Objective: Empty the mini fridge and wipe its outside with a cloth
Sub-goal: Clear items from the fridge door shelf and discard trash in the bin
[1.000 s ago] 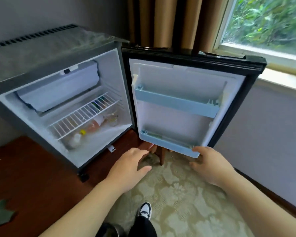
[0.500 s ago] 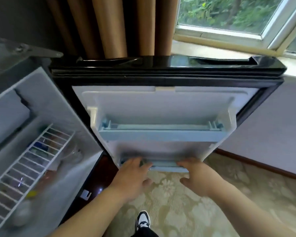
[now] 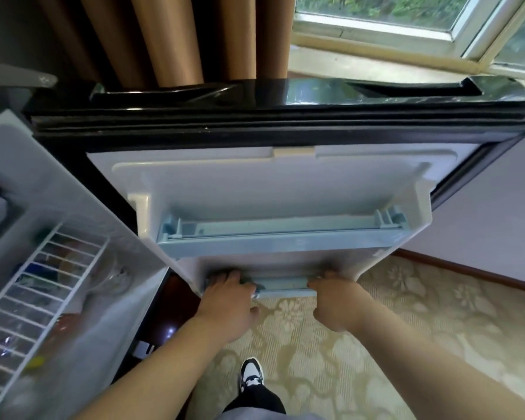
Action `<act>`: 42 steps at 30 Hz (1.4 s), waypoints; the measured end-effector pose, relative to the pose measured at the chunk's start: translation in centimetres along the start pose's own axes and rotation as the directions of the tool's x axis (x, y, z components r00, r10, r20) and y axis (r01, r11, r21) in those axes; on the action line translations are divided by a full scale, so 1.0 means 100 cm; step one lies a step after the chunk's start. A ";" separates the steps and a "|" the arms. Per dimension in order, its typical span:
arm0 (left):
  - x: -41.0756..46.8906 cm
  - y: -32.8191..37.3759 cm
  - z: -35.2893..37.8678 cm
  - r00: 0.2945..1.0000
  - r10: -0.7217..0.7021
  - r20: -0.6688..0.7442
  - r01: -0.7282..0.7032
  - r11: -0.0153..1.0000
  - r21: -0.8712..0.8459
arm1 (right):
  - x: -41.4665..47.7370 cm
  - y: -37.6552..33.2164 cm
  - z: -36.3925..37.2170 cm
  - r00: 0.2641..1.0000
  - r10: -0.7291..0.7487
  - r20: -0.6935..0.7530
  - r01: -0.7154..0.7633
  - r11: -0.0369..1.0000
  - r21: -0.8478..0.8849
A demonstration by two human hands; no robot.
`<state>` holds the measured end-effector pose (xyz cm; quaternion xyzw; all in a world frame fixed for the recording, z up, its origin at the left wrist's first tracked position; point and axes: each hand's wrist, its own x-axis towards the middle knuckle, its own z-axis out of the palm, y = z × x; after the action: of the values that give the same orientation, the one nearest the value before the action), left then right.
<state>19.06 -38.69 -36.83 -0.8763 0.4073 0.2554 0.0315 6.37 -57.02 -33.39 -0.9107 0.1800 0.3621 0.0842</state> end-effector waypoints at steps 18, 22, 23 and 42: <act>-0.005 -0.010 0.004 0.996 0.045 -0.076 -0.051 0.996 -0.078 | -0.001 -0.009 0.008 0.997 0.031 -0.069 -0.030 0.999 0.012; -0.006 -0.008 0.003 0.994 0.059 -0.095 -0.063 0.997 -0.041 | 0.000 -0.001 0.013 0.985 0.004 -0.173 0.030 0.980 0.196; -0.006 -0.008 0.004 0.994 0.054 -0.099 -0.058 0.997 -0.041 | 0.000 0.000 0.014 0.982 -0.007 -0.188 0.048 0.976 0.213; -0.003 0.000 -0.005 0.995 -0.089 0.032 0.088 0.995 0.048 | 0.007 0.002 0.019 0.963 -0.082 -0.258 0.164 0.936 0.313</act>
<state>19.10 -38.67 -36.25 -0.8880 0.3733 0.2592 0.0701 5.61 -56.82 -35.21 -0.9302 0.1894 0.2076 0.2363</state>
